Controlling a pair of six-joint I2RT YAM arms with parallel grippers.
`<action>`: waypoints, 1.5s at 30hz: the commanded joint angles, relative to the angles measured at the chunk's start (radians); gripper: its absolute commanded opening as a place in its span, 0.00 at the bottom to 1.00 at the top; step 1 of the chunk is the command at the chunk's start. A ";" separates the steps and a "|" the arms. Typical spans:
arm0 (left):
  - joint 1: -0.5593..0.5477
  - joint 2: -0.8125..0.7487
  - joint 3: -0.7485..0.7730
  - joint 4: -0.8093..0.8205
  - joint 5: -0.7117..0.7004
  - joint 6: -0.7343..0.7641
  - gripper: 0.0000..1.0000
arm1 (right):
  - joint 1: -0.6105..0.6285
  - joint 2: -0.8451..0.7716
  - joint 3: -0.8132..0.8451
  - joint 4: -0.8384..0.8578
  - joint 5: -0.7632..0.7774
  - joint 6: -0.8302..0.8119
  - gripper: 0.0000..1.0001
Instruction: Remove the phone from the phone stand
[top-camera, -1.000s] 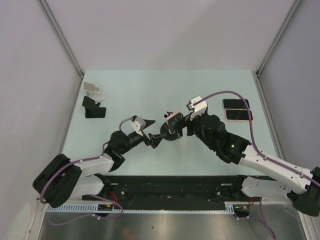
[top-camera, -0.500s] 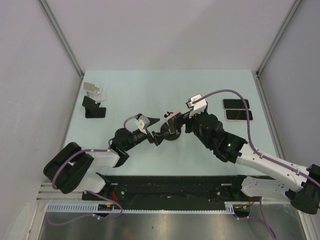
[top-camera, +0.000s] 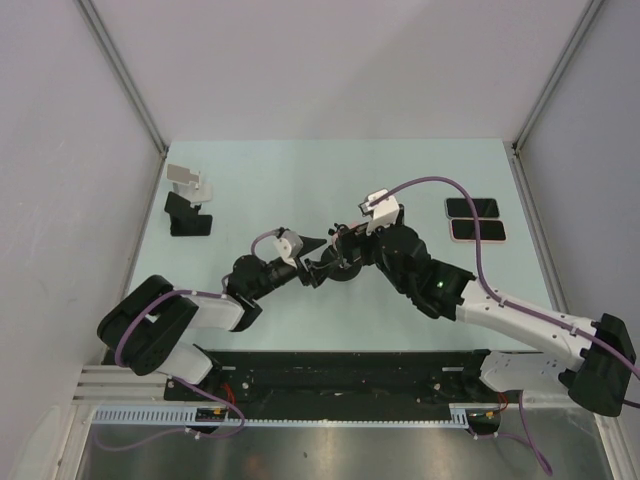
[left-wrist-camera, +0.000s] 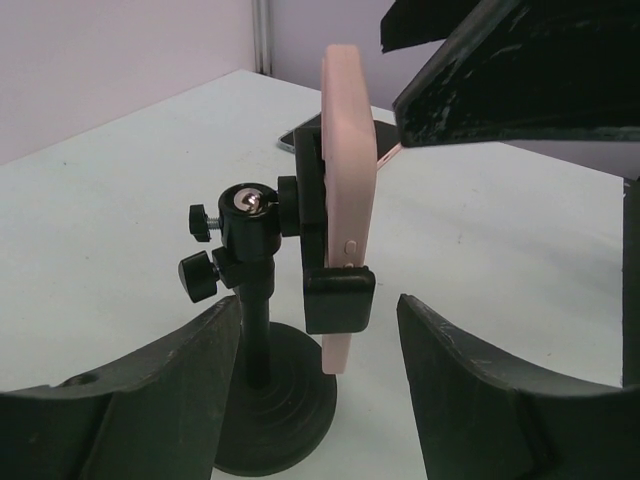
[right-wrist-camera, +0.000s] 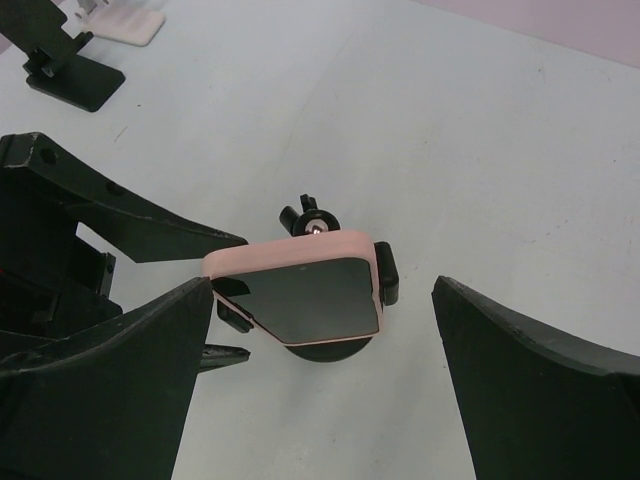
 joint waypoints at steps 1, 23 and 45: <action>-0.012 -0.017 0.026 0.060 0.016 -0.005 0.68 | -0.001 0.026 0.048 -0.004 0.020 0.049 0.97; -0.108 -0.090 -0.035 0.059 -0.209 -0.021 0.08 | 0.019 0.106 0.120 -0.061 0.069 0.376 1.00; -0.164 -0.188 -0.089 -0.038 -0.444 -0.118 0.00 | 0.039 0.243 0.229 -0.108 0.085 0.496 0.84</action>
